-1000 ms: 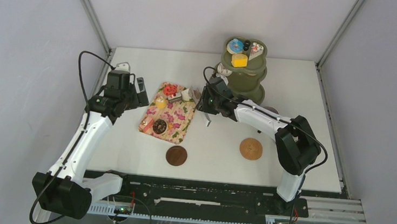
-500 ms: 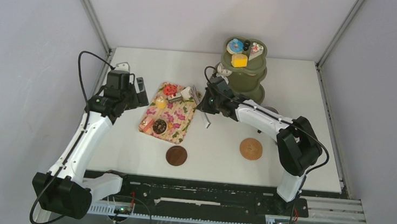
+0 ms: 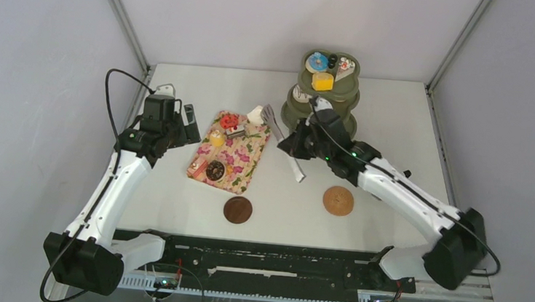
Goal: Serve the afternoon tea
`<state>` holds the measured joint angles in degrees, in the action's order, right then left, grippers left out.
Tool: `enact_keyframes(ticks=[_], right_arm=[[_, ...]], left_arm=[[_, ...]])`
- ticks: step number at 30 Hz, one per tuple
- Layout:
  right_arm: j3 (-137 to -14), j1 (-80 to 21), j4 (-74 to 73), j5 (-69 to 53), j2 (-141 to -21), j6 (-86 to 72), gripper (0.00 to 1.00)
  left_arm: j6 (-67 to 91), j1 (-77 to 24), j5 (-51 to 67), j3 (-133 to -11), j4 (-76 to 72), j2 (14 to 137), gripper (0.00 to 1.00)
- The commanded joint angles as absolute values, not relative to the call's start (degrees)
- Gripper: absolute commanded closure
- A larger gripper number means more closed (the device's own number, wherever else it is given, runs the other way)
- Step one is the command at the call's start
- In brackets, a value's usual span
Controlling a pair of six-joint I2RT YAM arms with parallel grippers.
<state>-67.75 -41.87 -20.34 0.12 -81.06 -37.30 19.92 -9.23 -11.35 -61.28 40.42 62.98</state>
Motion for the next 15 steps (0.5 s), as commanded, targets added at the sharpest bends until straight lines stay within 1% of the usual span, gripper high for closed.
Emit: enact_keyframes(ticks=[1,4,9,15], right_arm=[[-62.43,-39.57,-23.36,-0.24,-69.59,-35.80,1.00],[-58.66,-35.67,-25.56,-2.85,-63.19,-36.78,1.00],[-55.80,-29.02,-30.06,-5.43,-55.14,-37.24,1.00],[-52.00,-20.88,-28.28,-10.04,-50.45,-38.88,1.00]], left_arm=[[19.85,-8.94,-10.20,-61.22,38.66,61.95,0.11],[20.11,-8.95,-9.28,-61.38,38.33,62.22,0.12],[20.65,-8.94,-8.67,-61.72,38.00,62.41,0.11],[20.96,-8.88,-7.20,-61.69,37.53,62.86,0.11]])
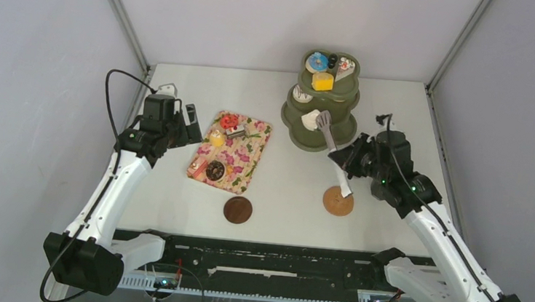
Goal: Serve the afternoon tea
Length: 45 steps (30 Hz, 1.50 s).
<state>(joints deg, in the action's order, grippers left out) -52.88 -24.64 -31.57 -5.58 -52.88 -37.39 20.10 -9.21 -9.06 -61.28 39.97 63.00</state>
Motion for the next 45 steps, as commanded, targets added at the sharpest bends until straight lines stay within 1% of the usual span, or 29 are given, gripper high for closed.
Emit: enact_keyframes(ticks=[1,10,16,22,23,24,26,28,30,32,38,45], right_arm=[[-51.94,-19.53,-27.96,-11.12,-50.37,-38.93,1.00],[-51.45,-14.34,-23.62,-13.25,-52.01,-39.16,1.00],[-51.09,-9.88,-18.62,-15.91,-56.41,-39.69,1.00],[-50.80,-8.34,-14.80,-17.66,-60.89,-40.96,1.00],[-50.80,-8.13,-14.63,-17.90,-61.33,-41.26,0.98],[-50.81,-8.09,-14.69,-17.83,-61.57,-41.47,0.86],[-50.80,-8.09,-15.21,-17.35,-61.34,-41.30,0.71],[-50.80,-7.94,-16.06,-16.33,-60.70,-40.86,0.61],[-50.80,-7.62,-16.94,-15.54,-59.87,-40.34,0.56],[-50.85,-7.16,-17.98,-15.09,-58.99,-39.94,0.55],[-50.81,-6.43,-21.84,-14.21,-55.70,-38.09,0.55],[-50.82,-6.43,-31.53,-12.59,-47.94,-33.59,0.59]], left_arm=[[20.95,-8.95,-7.21,-61.76,37.51,62.94,0.12],[20.82,-8.89,-7.06,-61.61,37.28,63.19,0.11],[20.57,-8.96,-7.27,-61.52,37.18,63.35,0.11],[20.70,-8.94,-7.43,-61.44,37.16,63.59,0.12],[20.74,-8.91,-7.38,-61.44,37.11,63.57,0.12],[20.74,-8.89,-7.31,-61.44,37.09,63.58,0.11],[20.74,-8.90,-7.46,-61.35,37.14,63.54,0.12],[20.72,-8.96,-7.53,-61.35,37.13,63.54,0.11],[20.74,-8.93,-7.38,-61.35,37.09,63.58,0.12],[20.81,-8.89,-7.36,-61.39,37.09,63.54,0.11],[20.73,-8.94,-7.40,-61.50,37.25,63.16,0.11],[20.74,-8.90,-7.56,-61.26,37.54,62.51,0.11]])
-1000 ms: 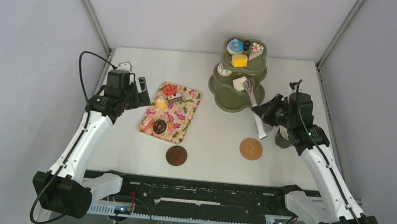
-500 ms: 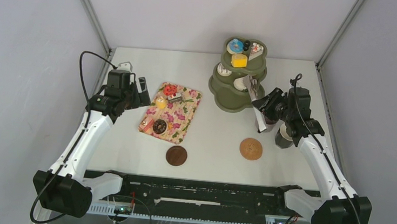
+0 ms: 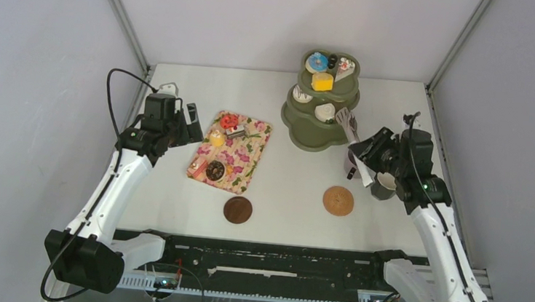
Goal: Serve the afternoon tea
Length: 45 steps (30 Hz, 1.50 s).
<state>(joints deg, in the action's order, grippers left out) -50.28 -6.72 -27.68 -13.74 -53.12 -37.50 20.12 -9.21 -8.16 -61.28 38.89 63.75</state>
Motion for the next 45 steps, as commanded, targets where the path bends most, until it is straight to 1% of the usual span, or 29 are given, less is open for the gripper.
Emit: enact_keyframes(ticks=[1,4,7,10,12,15,18,21,24,29,38,45], right_arm=[[-50.80,-6.48,-32.70,-12.61,-46.50,-32.90,0.60],[-50.83,-7.13,-34.92,-14.92,-42.54,-30.30,0.60],[-50.80,-10.57,-37.08,-14.67,-39.67,-28.50,0.61],[-50.63,-17.86,-37.40,-11.34,-37.82,-26.20,0.61],[-50.63,-25.06,-36.34,-9.35,-38.02,-23.95,0.61],[-50.87,-38.24,-34.16,-3.83,-42.38,-23.24,0.60],[-51.08,-45.17,-30.82,0.10,-48.38,-24.73,0.60],[-51.75,-49.40,-24.52,0.30,-55.62,-27.80,0.60],[-53.63,-51.83,-19.77,-2.13,-63.81,-29.07,0.59],[-58.93,-54.50,-18.06,-3.29,-74.42,-29.03,0.57],[-62.65,-52.26,-12.87,-9.69,-83.41,-36.46,0.53],[-63.16,-51.75,-10.82,-13.39,-86.95,-39.69,0.51]], left_arm=[[20.81,-8.92,-7.62,-61.18,37.53,62.49,0.11],[20.99,-8.94,-7.65,-61.17,37.58,62.38,0.11],[21.42,-8.91,-7.73,-61.30,37.53,62.44,0.12],[21.43,-8.88,-7.77,-61.88,37.82,62.71,0.11],[21.45,-8.89,-7.90,-62.24,38.04,62.75,0.11],[21.68,-8.89,-7.70,-62.50,38.38,62.84,0.12],[22.12,-8.93,-7.31,-62.42,38.79,62.72,0.12],[22.47,-8.94,-7.30,-62.17,39.10,62.29,0.11],[22.50,-8.88,-7.52,-62.05,39.38,61.88,0.12],[22.50,-8.89,-7.49,-61.96,39.96,61.53,0.11],[22.17,-8.89,-8.32,-61.31,40.08,61.45,0.12],[21.63,-8.85,-8.95,-61.11,39.91,61.70,0.11]])
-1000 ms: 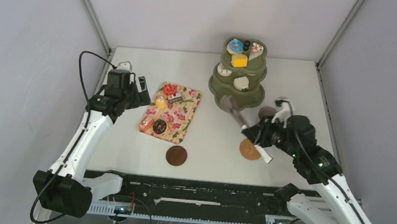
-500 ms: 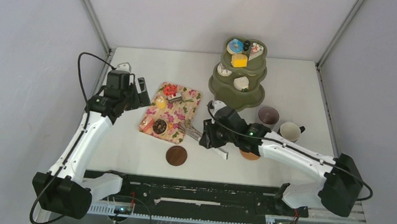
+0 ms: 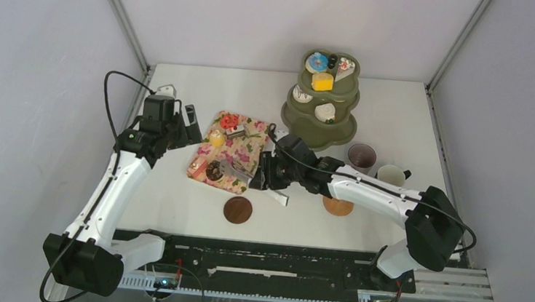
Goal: Serve the afternoon tea
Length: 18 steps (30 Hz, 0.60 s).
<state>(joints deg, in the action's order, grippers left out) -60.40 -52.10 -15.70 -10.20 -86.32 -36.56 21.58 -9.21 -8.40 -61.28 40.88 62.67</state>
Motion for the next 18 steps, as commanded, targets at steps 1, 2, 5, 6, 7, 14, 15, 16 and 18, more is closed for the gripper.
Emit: enact_keyframes(ticks=[1,2,5,6,7,14,15,16,18], right_arm=[[-63.27,-51.75,-10.76,-13.74,-87.38,-39.77,0.51],[-63.28,-51.83,-10.57,-14.12,-87.76,-39.81,0.51],[-63.28,-51.94,-9.99,-14.73,-88.71,-40.03,0.51],[-63.28,-51.90,-9.63,-15.06,-89.11,-40.09,0.51],[-63.28,-51.82,-9.29,-15.44,-89.45,-40.22,0.51],[-64.92,-52.03,-8.12,-16.67,-91.85,-40.81,0.51],[-65.26,-52.03,-8.09,-16.81,-92.18,-40.91,0.51],[-65.56,-51.97,-8.13,-16.93,-92.58,-40.95,0.51],[-66.27,-51.94,-8.34,-17.04,-93.46,-41.16,0.51]], left_arm=[[21.58,-8.83,-9.00,-61.02,39.87,61.70,0.11],[21.54,-8.82,-9.00,-60.91,39.76,61.70,0.12],[21.52,-8.84,-9.00,-60.74,39.60,61.80,0.11],[21.49,-8.79,-8.96,-60.71,39.55,61.83,0.12],[21.45,-8.80,-9.02,-60.65,39.55,61.79,0.11],[21.02,-8.75,-9.47,-60.47,39.56,61.49,0.12],[21.01,-8.77,-9.50,-60.39,39.55,61.45,0.11],[21.01,-8.67,-9.44,-60.34,39.55,61.38,0.11],[20.97,-8.53,-9.47,-60.29,39.55,61.39,0.12]])
